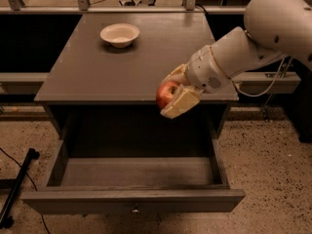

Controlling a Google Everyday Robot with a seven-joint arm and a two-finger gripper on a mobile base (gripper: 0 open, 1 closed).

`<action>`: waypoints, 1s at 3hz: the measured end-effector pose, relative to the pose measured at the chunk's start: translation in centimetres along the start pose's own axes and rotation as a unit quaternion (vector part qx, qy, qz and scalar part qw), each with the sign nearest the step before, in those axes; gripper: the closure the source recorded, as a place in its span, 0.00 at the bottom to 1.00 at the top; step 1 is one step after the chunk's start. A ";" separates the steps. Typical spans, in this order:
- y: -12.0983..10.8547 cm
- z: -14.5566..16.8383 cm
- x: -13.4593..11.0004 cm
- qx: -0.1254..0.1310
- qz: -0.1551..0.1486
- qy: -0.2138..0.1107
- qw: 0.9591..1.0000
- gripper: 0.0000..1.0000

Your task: Place apple into top drawer

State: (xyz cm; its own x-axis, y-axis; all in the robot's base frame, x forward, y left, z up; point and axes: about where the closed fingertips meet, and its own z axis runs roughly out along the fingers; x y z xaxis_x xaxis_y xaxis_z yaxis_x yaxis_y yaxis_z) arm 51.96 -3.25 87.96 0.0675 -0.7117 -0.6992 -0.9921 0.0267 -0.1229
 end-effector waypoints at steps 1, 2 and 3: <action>0.0 0.2 0.2 -0.003 0.001 0.002 1.000 1.00; 0.8 2.3 2.9 -0.016 0.003 -0.016 1.000 1.00; 3.0 6.5 7.1 -0.037 -0.008 -0.066 0.997 1.00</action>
Offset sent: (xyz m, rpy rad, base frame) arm -0.0157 -0.0230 -0.1439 0.1377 0.0827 0.0753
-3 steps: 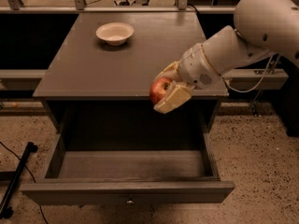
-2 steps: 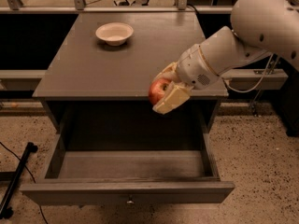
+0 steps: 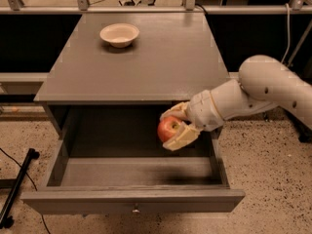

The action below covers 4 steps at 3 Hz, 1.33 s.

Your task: Place apple into top drawer

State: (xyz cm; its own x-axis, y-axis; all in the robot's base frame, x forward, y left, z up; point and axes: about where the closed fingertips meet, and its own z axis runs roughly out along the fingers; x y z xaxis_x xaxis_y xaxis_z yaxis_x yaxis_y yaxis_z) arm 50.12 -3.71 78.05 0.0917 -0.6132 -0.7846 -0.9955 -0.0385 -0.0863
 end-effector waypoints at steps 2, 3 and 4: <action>1.4 1.8 2.7 -0.022 -0.043 -0.043 0.998 1.00; 1.7 3.0 4.1 -0.017 -0.024 -0.058 0.998 1.00; 2.5 4.3 6.3 0.015 -0.003 -0.077 0.997 1.00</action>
Offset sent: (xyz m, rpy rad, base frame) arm -0.0096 -0.0027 -0.0283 0.0697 -0.0253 0.0745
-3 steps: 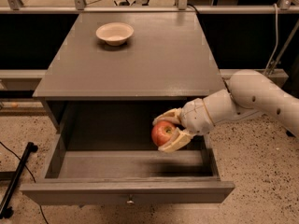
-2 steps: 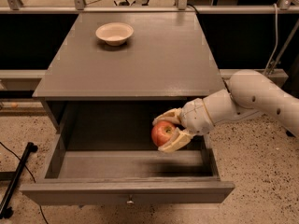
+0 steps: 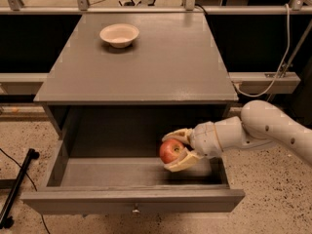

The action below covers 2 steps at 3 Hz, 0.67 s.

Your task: Place apple into top drawer

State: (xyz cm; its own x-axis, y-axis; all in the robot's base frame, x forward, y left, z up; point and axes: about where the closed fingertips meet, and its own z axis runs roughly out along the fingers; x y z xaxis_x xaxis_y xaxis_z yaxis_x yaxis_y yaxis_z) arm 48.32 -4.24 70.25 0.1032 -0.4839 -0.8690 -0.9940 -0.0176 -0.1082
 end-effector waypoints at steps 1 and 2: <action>-0.1 0.8 1.7 0.036 -0.001 -0.004 0.999 1.00; -1.1 1.4 3.0 0.068 0.003 0.018 0.998 0.75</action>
Offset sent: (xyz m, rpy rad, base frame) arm 0.0239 -0.0075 -0.0385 -0.0443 -0.0924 -0.1922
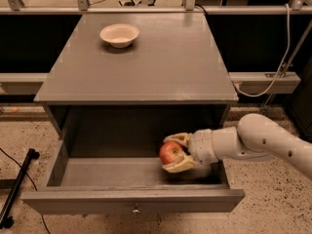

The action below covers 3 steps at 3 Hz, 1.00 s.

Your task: Place apple into top drawer

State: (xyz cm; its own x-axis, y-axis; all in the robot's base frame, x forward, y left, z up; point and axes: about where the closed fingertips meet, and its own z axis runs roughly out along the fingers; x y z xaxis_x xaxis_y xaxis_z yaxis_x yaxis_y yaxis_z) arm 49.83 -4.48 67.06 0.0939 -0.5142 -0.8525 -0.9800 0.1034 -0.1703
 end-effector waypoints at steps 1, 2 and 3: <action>-0.8 1.3 2.0 0.002 0.015 0.030 0.999 0.51; -1.2 3.1 4.0 -0.010 0.030 0.042 0.999 0.28; -1.7 4.0 4.2 -0.018 0.030 0.036 0.999 0.04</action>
Offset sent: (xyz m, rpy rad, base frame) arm 0.0320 0.0084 -0.0790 -0.1002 0.1200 -0.0318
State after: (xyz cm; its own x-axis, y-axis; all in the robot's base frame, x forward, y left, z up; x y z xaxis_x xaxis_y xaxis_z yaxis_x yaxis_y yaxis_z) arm 52.57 -3.41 61.79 0.0237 -0.5688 -0.8221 -0.9893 0.1050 -0.1012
